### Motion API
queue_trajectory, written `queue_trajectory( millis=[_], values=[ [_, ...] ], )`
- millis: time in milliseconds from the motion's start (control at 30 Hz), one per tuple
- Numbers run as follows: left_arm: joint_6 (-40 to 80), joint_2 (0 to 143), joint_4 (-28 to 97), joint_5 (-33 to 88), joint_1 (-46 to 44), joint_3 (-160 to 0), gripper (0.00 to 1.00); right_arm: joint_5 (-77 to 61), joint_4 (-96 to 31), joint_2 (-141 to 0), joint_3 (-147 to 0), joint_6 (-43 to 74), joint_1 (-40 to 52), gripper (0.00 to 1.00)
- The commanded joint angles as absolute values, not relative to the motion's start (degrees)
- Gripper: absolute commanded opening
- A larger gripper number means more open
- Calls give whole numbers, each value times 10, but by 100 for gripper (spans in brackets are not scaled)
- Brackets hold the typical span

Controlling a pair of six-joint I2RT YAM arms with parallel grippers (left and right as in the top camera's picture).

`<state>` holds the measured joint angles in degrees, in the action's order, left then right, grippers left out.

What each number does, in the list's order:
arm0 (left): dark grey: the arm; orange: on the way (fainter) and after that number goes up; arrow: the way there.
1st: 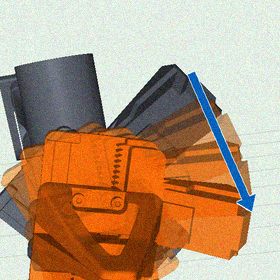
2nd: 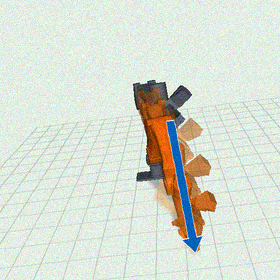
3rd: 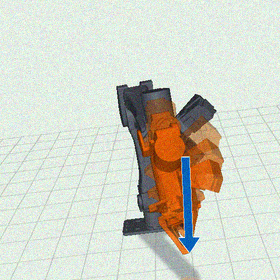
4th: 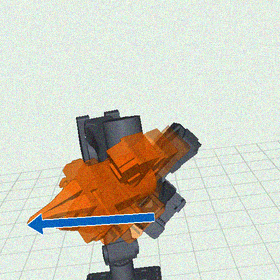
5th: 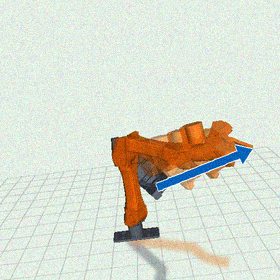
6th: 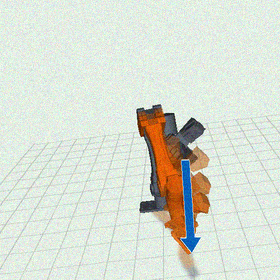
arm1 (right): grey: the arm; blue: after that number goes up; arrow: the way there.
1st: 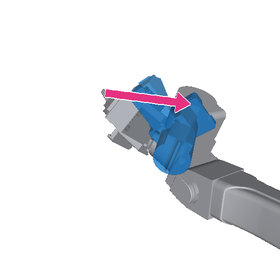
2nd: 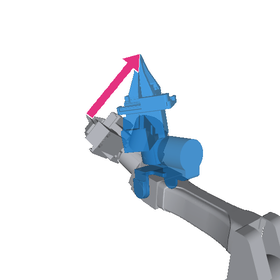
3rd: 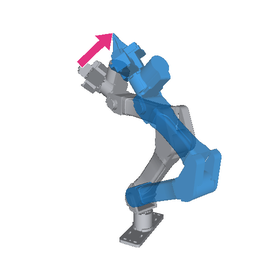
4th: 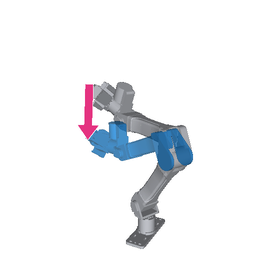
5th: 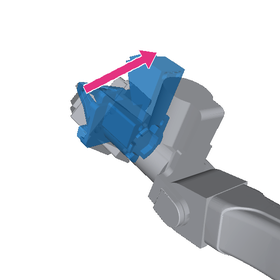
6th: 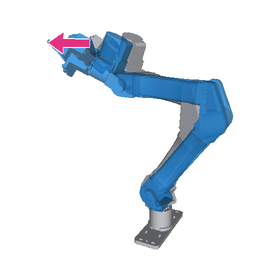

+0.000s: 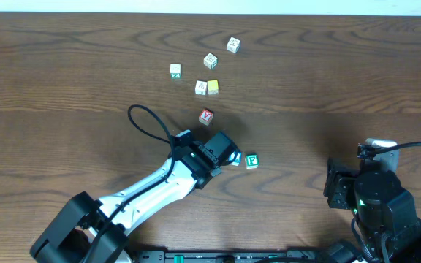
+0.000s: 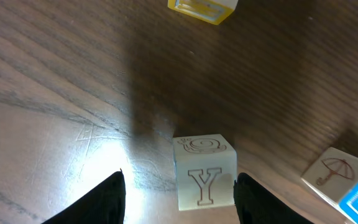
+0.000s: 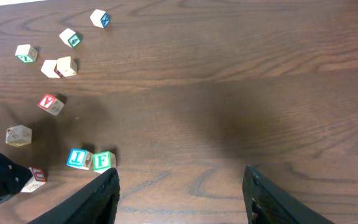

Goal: Lift 3 blocks

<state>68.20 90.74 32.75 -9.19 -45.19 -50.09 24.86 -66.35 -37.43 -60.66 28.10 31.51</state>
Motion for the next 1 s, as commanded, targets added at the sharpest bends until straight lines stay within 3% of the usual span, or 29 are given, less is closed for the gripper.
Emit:
queue_trajectory(
  millis=[0, 767, 967],
  values=[
    [687, 913, 324, -107, -453, -505, 57, 250, -663, -375, -605, 289, 313, 61],
    [689, 947, 292, -106, -453, -505, 55, 250, -665, -375, -605, 289, 313, 61],
    [689, 947, 291, -106, -453, -505, 40, 250, -666, -376, -605, 289, 313, 61]
  ],
)
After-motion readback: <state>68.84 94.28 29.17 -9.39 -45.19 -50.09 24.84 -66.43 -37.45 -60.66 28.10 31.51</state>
